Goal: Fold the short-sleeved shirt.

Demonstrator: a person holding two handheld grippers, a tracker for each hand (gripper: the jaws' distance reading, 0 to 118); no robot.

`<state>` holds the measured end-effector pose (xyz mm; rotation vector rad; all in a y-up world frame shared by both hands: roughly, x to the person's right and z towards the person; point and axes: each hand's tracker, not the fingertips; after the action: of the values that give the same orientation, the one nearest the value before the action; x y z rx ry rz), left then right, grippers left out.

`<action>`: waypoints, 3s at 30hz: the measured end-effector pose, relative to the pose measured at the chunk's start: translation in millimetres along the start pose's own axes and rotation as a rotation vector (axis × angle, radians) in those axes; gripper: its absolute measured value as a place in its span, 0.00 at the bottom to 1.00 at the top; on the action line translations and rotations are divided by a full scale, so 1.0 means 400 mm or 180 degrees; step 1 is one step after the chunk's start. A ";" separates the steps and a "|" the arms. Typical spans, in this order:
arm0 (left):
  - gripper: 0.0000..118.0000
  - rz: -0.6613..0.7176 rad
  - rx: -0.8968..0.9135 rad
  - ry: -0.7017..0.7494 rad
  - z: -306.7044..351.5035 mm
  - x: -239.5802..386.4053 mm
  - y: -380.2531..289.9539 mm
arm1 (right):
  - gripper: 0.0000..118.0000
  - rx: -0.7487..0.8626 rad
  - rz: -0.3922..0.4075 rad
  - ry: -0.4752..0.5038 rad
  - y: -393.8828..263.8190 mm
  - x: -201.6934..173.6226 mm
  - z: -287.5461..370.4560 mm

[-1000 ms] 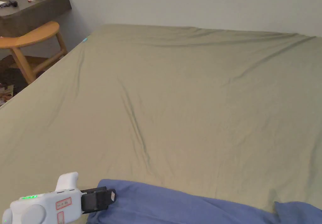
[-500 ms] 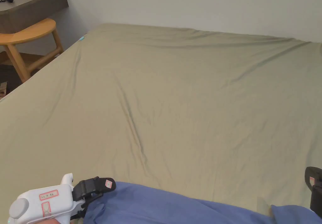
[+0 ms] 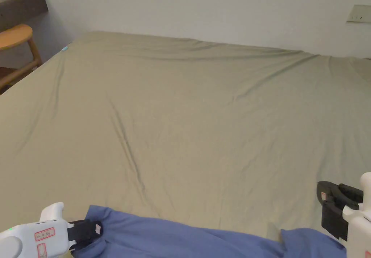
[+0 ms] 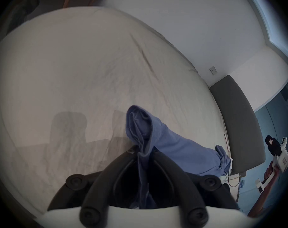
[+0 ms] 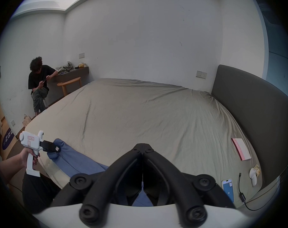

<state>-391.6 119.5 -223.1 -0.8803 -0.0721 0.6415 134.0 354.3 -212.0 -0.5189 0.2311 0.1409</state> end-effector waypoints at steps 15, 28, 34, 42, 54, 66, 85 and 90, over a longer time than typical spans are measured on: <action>0.06 -0.0094 0.0545 0.0718 0.245 0.010 0.106 | 0.01 0.0116 0.0010 -0.0109 0.022 0.030 0.025; 0.06 -0.0583 0.0275 0.0240 0.172 0.346 0.056 | 0.02 0.0265 -0.0012 -0.0097 0.019 0.020 0.070; 0.06 -0.0645 0.0003 0.0253 0.018 0.430 -0.002 | 0.01 0.0292 -0.0086 -0.0159 0.006 0.061 0.096; 0.06 -0.1059 -0.0453 0.0494 -0.177 0.528 -0.129 | 0.02 0.0256 -0.0293 -0.0220 -0.020 0.122 0.078; 1.00 -0.1133 -0.0860 -0.0120 -0.228 0.601 -0.237 | 0.02 0.0133 -0.0341 -0.0182 -0.046 0.139 0.033; 0.00 -0.1358 0.0331 0.0559 -0.028 0.471 -0.085 | 0.01 0.0181 -0.0234 -0.0153 -0.025 0.111 0.053; 0.00 -0.2379 0.0277 0.0953 -0.232 0.598 -0.381 | 0.02 0.0029 -0.0325 -0.0050 -0.062 0.108 0.036; 0.00 -0.1867 -0.0174 -0.0399 -0.210 0.597 -0.374 | 0.02 -0.0031 -0.0362 -0.0036 -0.069 0.103 0.023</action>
<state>-97.6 123.1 -214.4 -0.8179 -0.4455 0.1439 180.6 338.5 -201.6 -0.5394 0.1895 0.0344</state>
